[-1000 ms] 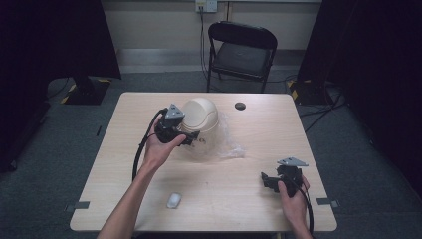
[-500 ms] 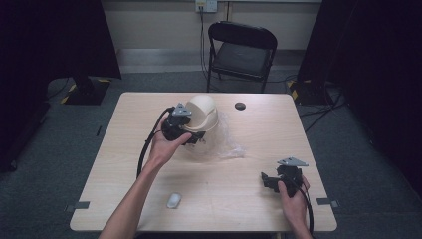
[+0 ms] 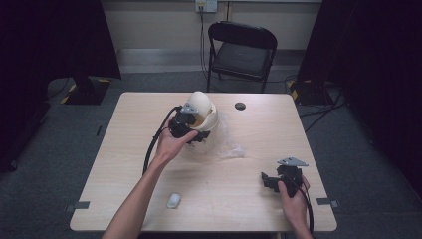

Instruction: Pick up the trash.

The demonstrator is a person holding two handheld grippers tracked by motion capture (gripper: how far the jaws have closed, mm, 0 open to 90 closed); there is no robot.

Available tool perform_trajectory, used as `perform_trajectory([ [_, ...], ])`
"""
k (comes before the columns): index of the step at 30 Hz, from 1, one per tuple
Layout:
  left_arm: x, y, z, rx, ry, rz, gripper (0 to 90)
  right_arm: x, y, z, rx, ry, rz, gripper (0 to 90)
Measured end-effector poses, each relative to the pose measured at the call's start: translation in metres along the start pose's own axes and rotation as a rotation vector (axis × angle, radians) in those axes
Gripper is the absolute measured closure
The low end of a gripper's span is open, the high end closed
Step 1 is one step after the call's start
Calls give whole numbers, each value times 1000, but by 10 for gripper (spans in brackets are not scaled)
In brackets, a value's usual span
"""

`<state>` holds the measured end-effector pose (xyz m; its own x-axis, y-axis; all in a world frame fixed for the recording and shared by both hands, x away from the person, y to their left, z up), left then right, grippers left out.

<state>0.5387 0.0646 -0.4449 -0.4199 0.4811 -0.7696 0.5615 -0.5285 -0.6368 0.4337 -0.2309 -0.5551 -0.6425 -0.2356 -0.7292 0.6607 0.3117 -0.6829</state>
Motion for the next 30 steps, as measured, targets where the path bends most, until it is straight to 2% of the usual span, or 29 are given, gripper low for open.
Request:
perform_trajectory([
  [4,-1,0,1,6,-12,19,226,0,0,0,0,0,0,96],
  [5,-2,-3,0,2,-23,39,226,0,0,0,0,0,0,96],
  [7,-4,-9,0,0,-45,78,235,0,0,0,0,0,0,96],
  [11,-3,-19,2,10,-40,86,235,0,0,0,0,0,0,96],
  [14,-7,-32,7,35,-79,145,236,0,0,0,0,0,0,96],
  [15,-7,-37,8,32,-85,155,236,0,0,0,0,2,1,96],
  [19,-1,-49,11,-1,-46,129,240,0,0,0,0,2,1,96],
  [22,8,-64,11,-4,-65,145,240,0,0,0,0,2,1,96],
  [25,14,-71,13,8,-74,150,245,0,0,0,0,2,1,96],
  [28,28,-80,17,17,-66,128,246,0,0,0,0,2,1,96],
  [29,40,-87,16,12,-77,122,245,0,0,0,0,2,1,96],
  [30,40,-87,16,12,-77,122,245,0,0,0,0,2,1,96],
])
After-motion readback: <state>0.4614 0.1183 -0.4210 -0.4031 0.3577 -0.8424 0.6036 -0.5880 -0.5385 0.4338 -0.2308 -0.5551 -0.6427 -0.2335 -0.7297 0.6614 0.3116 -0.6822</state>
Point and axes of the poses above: each handheld gripper's, and its own axes: y roughly forward along the jaws, x roughly out of its underside, z roughly to its right, the point moved 8 cm from there along y, roughly forward along the jaws, and after that the axes turned 5 degrees about -x, right-handed, at the moved point
